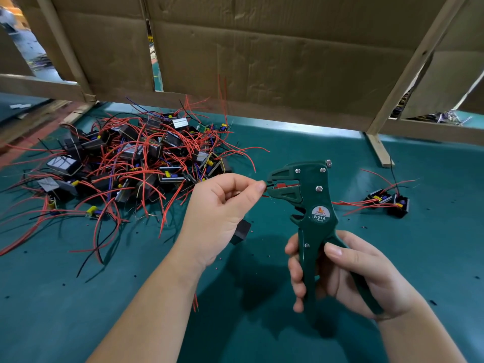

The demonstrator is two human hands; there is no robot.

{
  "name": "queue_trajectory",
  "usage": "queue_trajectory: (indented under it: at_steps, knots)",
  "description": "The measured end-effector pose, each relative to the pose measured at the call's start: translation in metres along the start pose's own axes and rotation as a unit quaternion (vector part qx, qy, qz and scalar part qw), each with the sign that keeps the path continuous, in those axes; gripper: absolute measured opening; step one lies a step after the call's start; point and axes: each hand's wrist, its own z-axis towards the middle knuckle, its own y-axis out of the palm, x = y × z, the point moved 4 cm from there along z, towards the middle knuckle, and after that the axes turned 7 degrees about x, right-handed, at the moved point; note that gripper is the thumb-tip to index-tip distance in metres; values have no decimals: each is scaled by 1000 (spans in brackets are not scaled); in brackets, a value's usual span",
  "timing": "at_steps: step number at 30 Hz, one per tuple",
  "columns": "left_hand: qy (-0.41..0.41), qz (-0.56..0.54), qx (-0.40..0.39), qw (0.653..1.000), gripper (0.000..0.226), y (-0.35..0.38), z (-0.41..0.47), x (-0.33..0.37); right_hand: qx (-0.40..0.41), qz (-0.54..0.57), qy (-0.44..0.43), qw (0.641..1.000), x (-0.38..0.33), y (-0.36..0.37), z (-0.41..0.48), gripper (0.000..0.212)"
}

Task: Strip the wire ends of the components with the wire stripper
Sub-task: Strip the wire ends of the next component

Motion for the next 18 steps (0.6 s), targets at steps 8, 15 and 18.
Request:
queue_trajectory:
  at_steps: [8, 15, 18]
  knots:
    - [20, 23, -11, 999, 12, -4, 2, 1, 2, 16, 14, 1000, 4, -2, 2, 50]
    - [22, 67, -21, 997, 10, -9, 2, 1, -14, 5, 20, 1000, 4, -1, 2, 48]
    - [21, 78, -17, 997, 18, -9, 1, 1, -10, 6, 20, 1000, 4, -1, 2, 48]
